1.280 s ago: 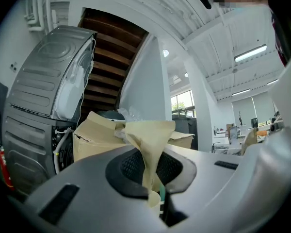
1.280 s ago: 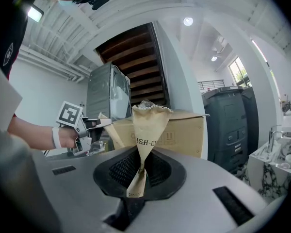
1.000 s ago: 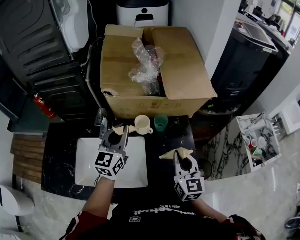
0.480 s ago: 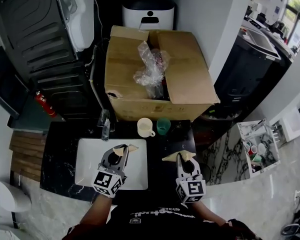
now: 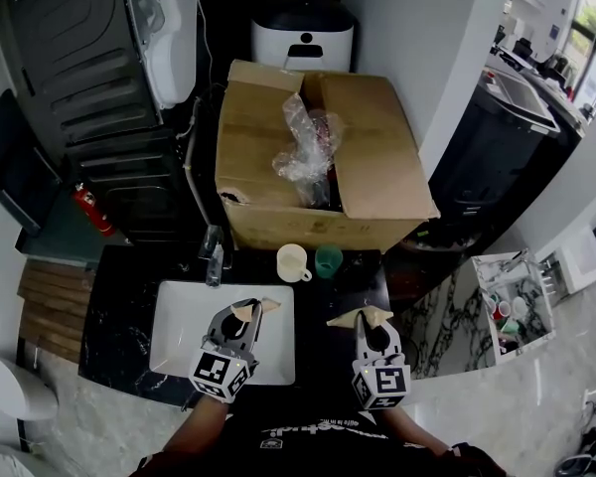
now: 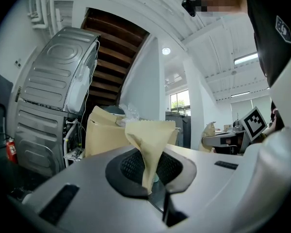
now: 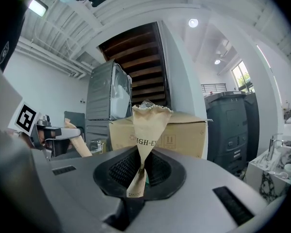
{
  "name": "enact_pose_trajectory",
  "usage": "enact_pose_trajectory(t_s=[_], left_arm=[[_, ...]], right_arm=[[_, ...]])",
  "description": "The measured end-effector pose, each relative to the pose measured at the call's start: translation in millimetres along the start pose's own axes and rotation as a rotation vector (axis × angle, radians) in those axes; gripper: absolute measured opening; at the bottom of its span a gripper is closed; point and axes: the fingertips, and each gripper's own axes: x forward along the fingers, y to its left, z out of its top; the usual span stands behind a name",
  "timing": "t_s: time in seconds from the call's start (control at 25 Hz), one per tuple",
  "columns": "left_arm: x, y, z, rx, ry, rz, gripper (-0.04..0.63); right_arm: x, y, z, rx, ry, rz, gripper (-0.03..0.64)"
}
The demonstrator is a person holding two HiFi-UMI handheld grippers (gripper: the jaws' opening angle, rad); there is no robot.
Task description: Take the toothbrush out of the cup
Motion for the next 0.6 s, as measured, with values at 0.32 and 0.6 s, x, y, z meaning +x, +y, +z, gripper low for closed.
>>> enact_pose_trajectory(t_s=[0.32, 0.6], left_arm=[[2.0, 1.0, 2.5, -0.017, -0.005, -0.007, 0.029], [1.2, 3.3, 3.9, -0.049, -0.015, 0.001, 0.029]], right_arm=[[0.9, 1.2, 2.4, -0.011, -0.003, -0.002, 0.055], [1.2, 3.6, 3.8, -0.012, -0.008, 0.002, 0.055]])
